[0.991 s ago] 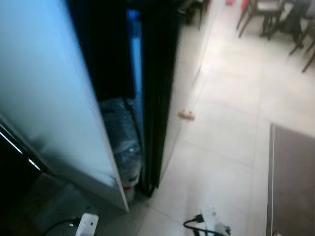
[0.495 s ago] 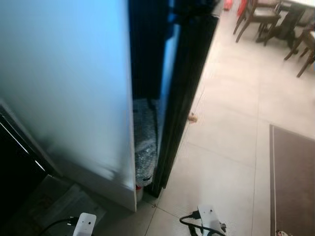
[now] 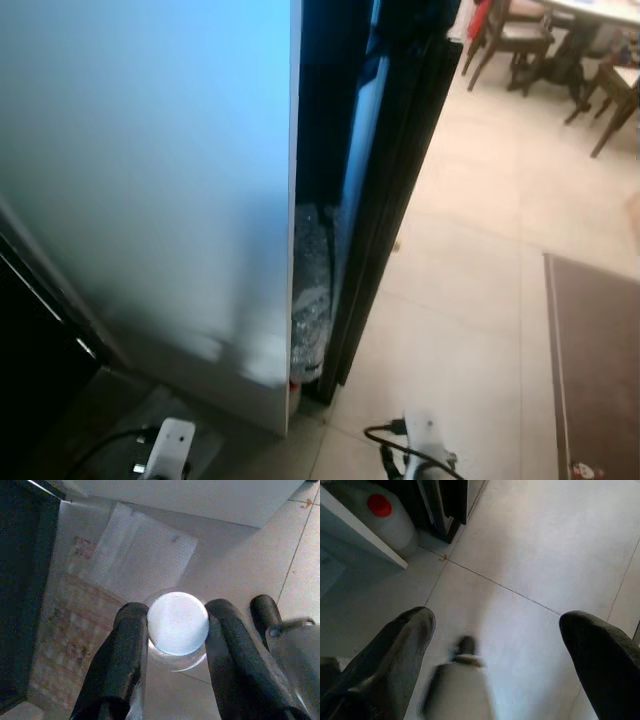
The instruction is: Restocking fridge
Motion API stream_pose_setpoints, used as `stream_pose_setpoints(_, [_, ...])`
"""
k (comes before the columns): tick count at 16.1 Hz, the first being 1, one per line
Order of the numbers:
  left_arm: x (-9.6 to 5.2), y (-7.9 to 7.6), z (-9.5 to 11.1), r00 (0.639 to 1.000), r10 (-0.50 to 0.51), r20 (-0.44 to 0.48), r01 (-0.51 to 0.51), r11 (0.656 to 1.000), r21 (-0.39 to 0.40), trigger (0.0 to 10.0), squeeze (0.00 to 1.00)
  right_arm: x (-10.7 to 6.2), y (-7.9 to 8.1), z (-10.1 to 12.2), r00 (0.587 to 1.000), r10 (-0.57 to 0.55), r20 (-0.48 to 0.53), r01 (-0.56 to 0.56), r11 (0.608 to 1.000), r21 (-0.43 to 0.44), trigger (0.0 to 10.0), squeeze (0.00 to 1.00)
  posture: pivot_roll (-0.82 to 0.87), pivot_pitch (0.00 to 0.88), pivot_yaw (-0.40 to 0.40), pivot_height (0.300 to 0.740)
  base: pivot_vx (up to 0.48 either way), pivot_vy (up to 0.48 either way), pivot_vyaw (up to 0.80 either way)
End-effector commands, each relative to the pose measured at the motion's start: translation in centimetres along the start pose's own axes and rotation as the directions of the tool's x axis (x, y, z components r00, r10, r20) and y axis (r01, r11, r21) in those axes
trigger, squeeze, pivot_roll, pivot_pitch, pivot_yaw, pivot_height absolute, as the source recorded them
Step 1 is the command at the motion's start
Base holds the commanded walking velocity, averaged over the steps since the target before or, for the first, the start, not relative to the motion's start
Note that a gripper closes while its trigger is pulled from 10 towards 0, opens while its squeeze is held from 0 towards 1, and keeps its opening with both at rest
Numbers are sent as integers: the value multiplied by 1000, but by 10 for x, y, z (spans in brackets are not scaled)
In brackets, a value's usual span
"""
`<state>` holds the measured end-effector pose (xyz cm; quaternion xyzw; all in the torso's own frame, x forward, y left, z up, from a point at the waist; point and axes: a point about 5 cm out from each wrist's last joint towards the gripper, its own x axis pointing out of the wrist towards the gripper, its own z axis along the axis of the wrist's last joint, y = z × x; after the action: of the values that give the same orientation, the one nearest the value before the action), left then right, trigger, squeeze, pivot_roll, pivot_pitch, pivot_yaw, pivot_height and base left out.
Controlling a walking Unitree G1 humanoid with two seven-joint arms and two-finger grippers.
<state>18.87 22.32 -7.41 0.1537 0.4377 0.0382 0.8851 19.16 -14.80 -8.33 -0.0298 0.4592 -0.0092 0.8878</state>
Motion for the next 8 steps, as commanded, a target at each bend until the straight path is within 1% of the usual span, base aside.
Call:
stream_pose_setpoints(1, [0, -3, 0, 1000, -15, -14, 15, 1000, 11, 10000, 0, 0, -5, -3, 1000, -21, -16, 21, 1000, 14, 10000, 0, -27, 0, -10, 740, 0, 281, 0])
stream_pose_setpoints(2, [1, -3, 1, 1000, -16, -11, 16, 1000, 12, 10000, 0, 0, -5, -2, 1000, -23, -18, 23, 999, 29, 10000, 0, -27, 0, -13, 740, 0, 0, -788])
stream_pose_setpoints(7, [2, -4, 9, 1000, -15, 1, 15, 1000, 4, 10000, 0, 1, -8, 4, 999, -37, -11, 37, 999, 29, 10000, 0, -22, 0, -36, 740, 0, 0, -774])
stream_pose_setpoints(8, [2, -5, 8, 1000, -16, -1, 16, 1000, 2, 10000, 0, 1, -8, 5, 999, -42, -6, 42, 999, 30, 10000, 0, -27, 0, -40, 740, 0, 0, 0])
